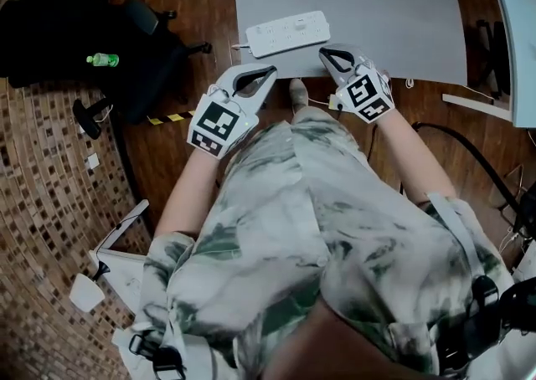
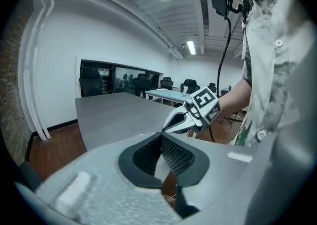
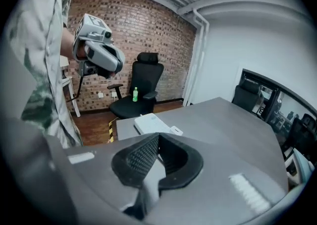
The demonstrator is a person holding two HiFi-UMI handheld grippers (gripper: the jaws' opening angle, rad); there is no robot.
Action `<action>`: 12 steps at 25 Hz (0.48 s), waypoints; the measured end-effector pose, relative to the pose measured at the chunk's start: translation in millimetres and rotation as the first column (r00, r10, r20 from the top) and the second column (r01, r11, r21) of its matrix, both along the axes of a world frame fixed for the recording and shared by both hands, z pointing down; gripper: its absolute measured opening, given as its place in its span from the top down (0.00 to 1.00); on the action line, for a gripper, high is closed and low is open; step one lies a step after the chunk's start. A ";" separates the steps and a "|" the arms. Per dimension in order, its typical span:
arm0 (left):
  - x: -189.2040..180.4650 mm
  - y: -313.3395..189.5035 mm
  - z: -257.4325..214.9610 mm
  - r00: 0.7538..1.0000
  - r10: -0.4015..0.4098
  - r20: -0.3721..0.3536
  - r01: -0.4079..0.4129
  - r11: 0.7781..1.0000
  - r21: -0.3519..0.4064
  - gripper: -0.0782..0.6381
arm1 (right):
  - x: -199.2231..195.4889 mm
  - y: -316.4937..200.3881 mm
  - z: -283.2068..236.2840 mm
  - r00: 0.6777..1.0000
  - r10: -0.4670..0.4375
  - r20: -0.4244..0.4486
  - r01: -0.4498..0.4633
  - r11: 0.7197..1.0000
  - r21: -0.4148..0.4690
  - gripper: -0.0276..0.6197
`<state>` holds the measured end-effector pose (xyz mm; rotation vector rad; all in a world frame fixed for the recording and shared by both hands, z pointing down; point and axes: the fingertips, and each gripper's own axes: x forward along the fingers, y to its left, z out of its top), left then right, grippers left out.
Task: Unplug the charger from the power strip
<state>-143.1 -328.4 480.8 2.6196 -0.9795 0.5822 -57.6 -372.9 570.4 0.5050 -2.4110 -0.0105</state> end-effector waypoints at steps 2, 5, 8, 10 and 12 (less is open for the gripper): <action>4.2 -15.9 15.2 0.999 0.011 0.040 -0.010 1.000 -0.009 0.85 | 1.2 -14.8 25.7 0.999 -0.006 -0.037 0.005 1.000 -0.020 0.95; 8.4 -44.6 40.9 0.996 0.026 0.091 -0.023 0.999 -0.029 0.79 | -2.8 -35.8 59.0 0.996 -0.034 -0.085 0.031 0.999 -0.044 0.95; 13.2 -65.8 68.6 0.989 0.048 0.143 -0.039 0.997 -0.063 0.73 | -7.8 -43.0 83.8 0.992 -0.067 -0.108 0.058 0.995 -0.078 0.95; 18.3 -77.1 86.1 0.982 0.076 0.171 -0.061 0.994 -0.092 0.73 | -10.1 -43.4 92.1 0.992 -0.077 -0.100 0.066 0.992 -0.106 0.95; 22.8 -88.3 103.6 0.973 0.108 0.203 -0.086 0.989 -0.117 0.72 | -13.5 -44.6 95.3 0.993 -0.083 -0.082 0.072 0.989 -0.126 0.95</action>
